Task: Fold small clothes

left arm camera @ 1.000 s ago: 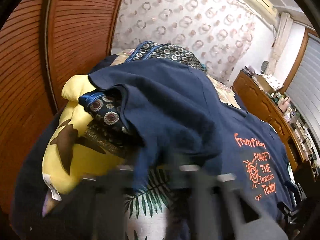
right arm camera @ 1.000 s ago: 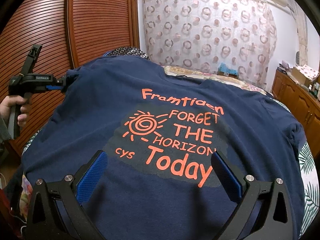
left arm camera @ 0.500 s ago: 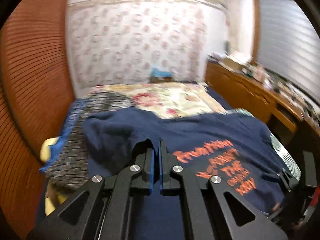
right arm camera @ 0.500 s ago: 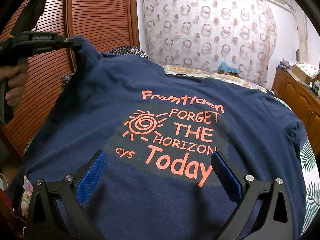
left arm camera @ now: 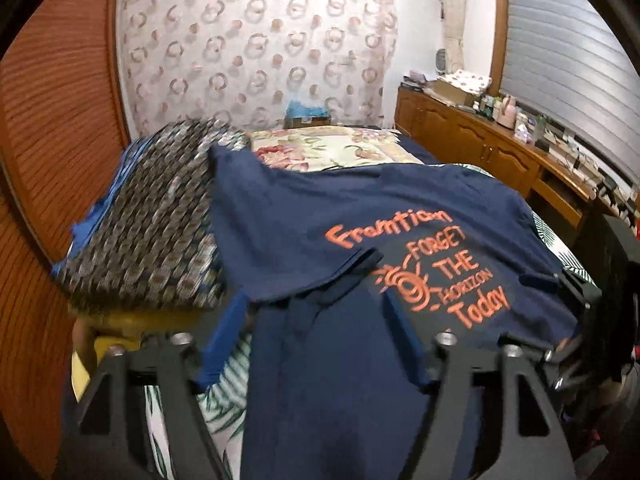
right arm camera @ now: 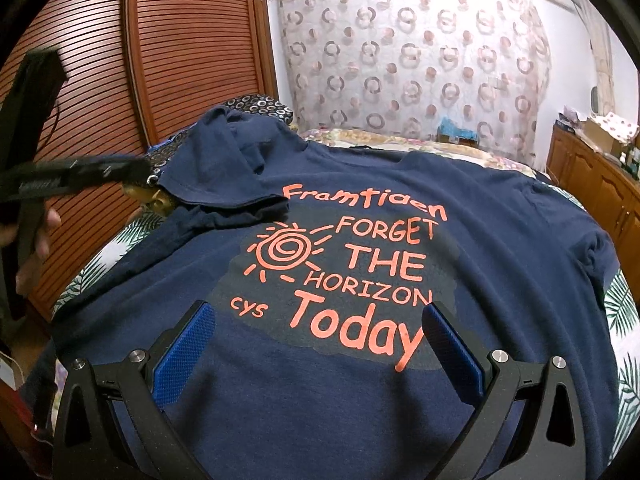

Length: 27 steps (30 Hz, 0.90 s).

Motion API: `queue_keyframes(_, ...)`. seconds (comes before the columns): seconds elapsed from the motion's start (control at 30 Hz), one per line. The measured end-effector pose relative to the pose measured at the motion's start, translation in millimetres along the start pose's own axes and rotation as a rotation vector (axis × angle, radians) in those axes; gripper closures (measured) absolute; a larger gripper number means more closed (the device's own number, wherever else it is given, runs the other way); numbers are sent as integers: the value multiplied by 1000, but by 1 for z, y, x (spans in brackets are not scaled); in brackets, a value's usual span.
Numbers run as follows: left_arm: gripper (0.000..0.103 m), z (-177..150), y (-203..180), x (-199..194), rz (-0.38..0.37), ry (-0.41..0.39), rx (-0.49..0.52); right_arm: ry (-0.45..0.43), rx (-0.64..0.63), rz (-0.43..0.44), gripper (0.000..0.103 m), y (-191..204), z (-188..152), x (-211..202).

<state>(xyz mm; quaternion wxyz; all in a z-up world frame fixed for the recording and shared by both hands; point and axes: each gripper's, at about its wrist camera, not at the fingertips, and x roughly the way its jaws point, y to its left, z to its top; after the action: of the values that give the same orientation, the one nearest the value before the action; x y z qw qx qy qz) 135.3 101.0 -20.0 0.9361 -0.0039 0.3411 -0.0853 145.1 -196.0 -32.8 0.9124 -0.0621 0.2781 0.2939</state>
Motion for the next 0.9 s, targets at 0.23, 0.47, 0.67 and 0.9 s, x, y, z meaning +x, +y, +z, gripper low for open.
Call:
queue_keyframes(0.23,25,-41,18,19,47,79,-21,26,34,58,3,-9,13,4)
queue_keyframes(0.47,25,-61,37,29,75,98,-69,3,-34,157,20,-7,51,14)
queue_keyframes(0.67,25,-62,45,26,92,47,-95,34,-128,245,29,21,84,64)
queue_keyframes(0.9,25,-64,45,18,122,-8,-99,113,-219,293,35,52,98,128)
